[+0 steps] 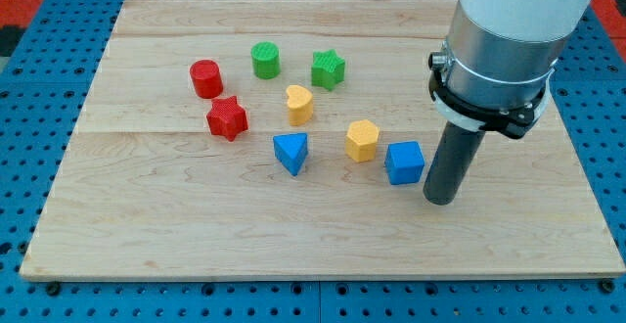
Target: Move the blue cube to the right of the yellow heart
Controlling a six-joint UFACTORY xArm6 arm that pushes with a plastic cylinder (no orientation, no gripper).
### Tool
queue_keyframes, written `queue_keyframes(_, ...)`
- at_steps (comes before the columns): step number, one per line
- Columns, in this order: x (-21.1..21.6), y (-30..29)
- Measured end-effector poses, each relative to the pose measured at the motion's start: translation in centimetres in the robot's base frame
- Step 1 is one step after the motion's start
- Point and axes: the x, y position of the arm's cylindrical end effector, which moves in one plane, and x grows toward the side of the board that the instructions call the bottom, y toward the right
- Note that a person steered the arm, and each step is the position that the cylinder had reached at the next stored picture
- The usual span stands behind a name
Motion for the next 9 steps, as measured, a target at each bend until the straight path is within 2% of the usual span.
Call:
queue_keyframes(1,1.1,-0.9)
queue_keyframes(2,-1.2,-4.2)
queue_keyframes(3,-5.4,-2.7)
queue_keyframes(4,-6.2,2.1)
queue_keyframes(5,-9.2,3.9)
queue_keyframes(6,-10.9,-0.8)
queue_keyframes(7,-7.3,5.3)
queue_keyframes(8,-6.7,0.1)
queue_keyframes(9,-10.2,-3.9)
